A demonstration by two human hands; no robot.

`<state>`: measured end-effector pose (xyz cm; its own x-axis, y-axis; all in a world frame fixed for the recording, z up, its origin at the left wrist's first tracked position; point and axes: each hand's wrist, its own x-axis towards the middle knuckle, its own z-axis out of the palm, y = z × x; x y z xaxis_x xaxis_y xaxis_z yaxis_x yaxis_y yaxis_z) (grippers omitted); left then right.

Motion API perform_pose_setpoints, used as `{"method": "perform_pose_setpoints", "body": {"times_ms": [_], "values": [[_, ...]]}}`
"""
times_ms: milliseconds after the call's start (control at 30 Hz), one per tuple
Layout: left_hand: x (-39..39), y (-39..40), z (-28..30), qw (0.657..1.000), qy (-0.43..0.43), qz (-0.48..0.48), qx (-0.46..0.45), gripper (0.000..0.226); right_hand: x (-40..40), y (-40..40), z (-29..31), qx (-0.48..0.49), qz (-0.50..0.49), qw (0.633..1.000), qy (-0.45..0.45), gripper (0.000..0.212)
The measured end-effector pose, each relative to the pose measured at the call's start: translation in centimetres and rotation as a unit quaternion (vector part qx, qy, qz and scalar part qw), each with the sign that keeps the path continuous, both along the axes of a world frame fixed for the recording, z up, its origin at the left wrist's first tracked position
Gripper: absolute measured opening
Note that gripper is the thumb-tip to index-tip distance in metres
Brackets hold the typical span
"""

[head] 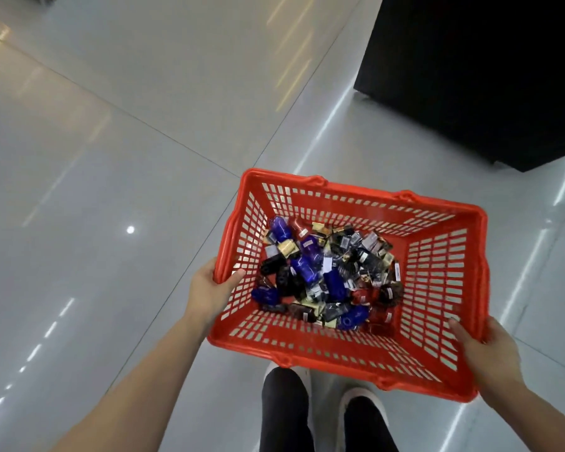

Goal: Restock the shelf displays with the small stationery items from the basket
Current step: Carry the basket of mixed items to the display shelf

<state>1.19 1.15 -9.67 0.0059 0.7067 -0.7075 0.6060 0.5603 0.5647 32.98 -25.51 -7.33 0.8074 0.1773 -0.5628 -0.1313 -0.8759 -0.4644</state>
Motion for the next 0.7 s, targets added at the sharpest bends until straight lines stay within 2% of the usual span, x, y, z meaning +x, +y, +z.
{"method": "perform_pose_setpoints", "body": {"times_ms": [133, 233, 333, 500, 600, 700], "values": [[-1.3, 0.6, 2.8, 0.999, -0.003, 0.054, 0.001, 0.052, 0.0, 1.9, 3.9, 0.021, 0.006, 1.0, 0.019, 0.037], [-3.6, 0.7, 8.9, 0.997, -0.001, 0.082, 0.002, 0.053, -0.3, 3.8, 10.0, 0.027, 0.039, 0.999, 0.026, 0.038], [-6.3, 1.1, 18.5, 0.992, 0.012, 0.124, 0.007, 0.053, -0.9, 6.4, 18.8, 0.044, 0.076, 0.995, 0.037, 0.036], [-10.9, 2.4, 39.2, 0.988, 0.041, 0.142, 0.049, 0.054, -2.8, 9.9, 36.7, 0.097, 0.115, 0.986, 0.07, 0.026], [-12.8, 4.0, 49.7, 0.983, 0.039, 0.161, 0.078, 0.049, -4.3, 12.5, 44.8, 0.123, 0.121, 0.983, 0.066, 0.023], [-14.2, 6.4, 57.6, 0.975, 0.03, 0.194, 0.1, 0.051, -5.6, 16.4, 51.3, 0.155, 0.109, 0.981, 0.039, 0.02]]}}
